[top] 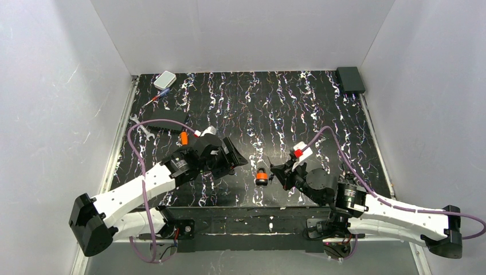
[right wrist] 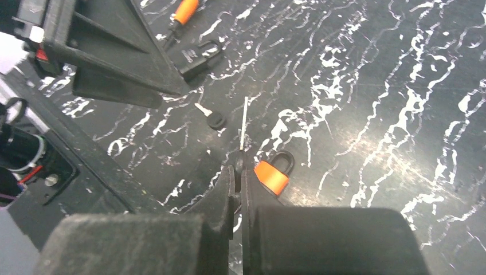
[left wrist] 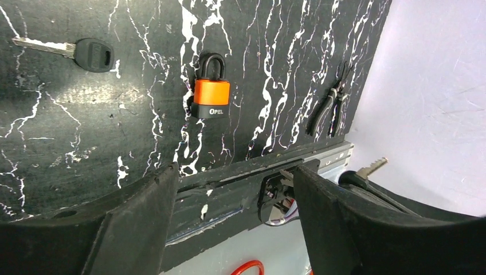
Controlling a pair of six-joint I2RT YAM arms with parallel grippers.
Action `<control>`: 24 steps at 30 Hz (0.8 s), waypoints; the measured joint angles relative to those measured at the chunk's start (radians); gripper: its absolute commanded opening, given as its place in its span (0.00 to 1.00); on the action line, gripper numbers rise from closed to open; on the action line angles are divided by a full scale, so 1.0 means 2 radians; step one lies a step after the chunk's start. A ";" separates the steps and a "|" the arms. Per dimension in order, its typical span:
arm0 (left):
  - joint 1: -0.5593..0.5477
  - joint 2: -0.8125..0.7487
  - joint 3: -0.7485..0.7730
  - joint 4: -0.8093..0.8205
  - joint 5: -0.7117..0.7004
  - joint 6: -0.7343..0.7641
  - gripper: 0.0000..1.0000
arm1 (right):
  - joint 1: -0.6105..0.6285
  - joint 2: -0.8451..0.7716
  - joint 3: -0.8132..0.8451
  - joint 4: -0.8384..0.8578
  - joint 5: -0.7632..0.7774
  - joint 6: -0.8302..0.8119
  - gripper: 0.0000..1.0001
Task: Unlock with the key
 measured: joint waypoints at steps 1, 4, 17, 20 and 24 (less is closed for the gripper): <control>0.000 0.006 0.004 0.001 0.002 0.000 0.70 | 0.000 0.001 0.002 -0.009 0.005 0.001 0.01; -0.002 0.015 0.014 0.006 0.007 -0.001 0.69 | 0.000 0.013 0.009 -0.026 0.016 -0.001 0.01; -0.034 0.101 0.089 0.038 0.019 -0.007 0.57 | 0.000 0.106 0.044 -0.034 0.006 -0.035 0.01; -0.035 0.117 0.089 0.040 0.021 -0.011 0.54 | 0.000 0.106 0.049 -0.030 0.000 -0.043 0.01; -0.035 0.125 0.089 0.046 0.021 -0.015 0.51 | 0.000 0.106 0.049 -0.022 -0.013 -0.052 0.01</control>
